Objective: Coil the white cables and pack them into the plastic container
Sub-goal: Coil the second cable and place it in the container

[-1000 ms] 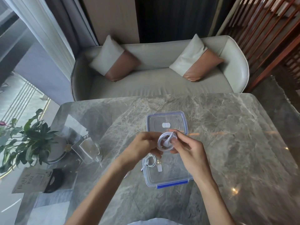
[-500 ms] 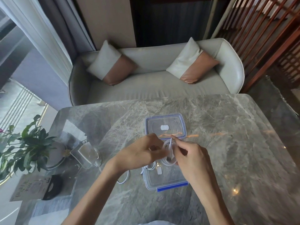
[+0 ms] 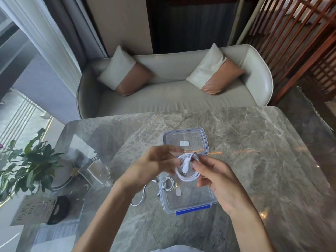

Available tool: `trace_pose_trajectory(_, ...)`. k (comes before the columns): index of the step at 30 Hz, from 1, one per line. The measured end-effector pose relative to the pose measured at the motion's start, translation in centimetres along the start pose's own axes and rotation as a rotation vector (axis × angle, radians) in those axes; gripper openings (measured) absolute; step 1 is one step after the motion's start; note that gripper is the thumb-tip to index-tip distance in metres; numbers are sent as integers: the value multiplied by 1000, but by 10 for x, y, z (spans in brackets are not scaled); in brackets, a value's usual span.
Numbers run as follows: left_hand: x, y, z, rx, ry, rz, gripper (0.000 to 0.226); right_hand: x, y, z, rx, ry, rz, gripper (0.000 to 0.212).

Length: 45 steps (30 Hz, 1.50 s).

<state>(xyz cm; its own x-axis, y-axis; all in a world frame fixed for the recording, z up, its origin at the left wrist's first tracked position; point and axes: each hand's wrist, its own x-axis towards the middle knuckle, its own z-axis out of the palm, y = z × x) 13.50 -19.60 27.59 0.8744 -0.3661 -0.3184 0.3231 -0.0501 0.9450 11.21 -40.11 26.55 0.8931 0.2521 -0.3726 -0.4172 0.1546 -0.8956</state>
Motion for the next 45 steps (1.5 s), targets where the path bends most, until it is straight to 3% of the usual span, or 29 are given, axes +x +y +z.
trace_pose_trajectory(3, 2, -1, 7, 112, 184, 95, 35, -2, 8, 8, 67, 61, 8, 32)
trace_pose_trajectory(6, -1, -1, 18, 308, 232, 214, 24, -4, 10, 18, 76, 151, -29, 31)
trace_pose_trajectory(11, -6, 3, 31, 390, 332, 257, 9, -4, 8, 26, -9, 320, -140, 8)
trace_pose_trajectory(12, -7, 4, 33, 407, 323, 264, 2, -5, 8, 28, -33, 324, -154, 6)
trace_pose_trajectory(16, -11, 8, 35, 554, 289, 286, 29, -8, 4, 28, -104, 336, -166, 9)
trace_pose_trajectory(22, -7, 14, 22, 213, 168, 162, 23, -11, -3, 19, -69, 152, -98, 13)
trace_pose_trajectory(26, -3, 14, 23, 292, 176, 109, 35, -9, -4, 18, -94, 133, -115, 13)
trace_pose_trajectory(33, 8, 11, 25, 591, 162, 46, 41, 0, -4, 6, -273, 93, -54, 7)
trace_pose_trajectory(37, 10, 15, 29, 785, 128, 95, 36, 4, -2, 5, -353, 128, -21, 10)
trace_pose_trajectory(45, 14, 22, 16, 664, 39, 54, 29, 6, -8, 4, -340, 107, -21, 13)
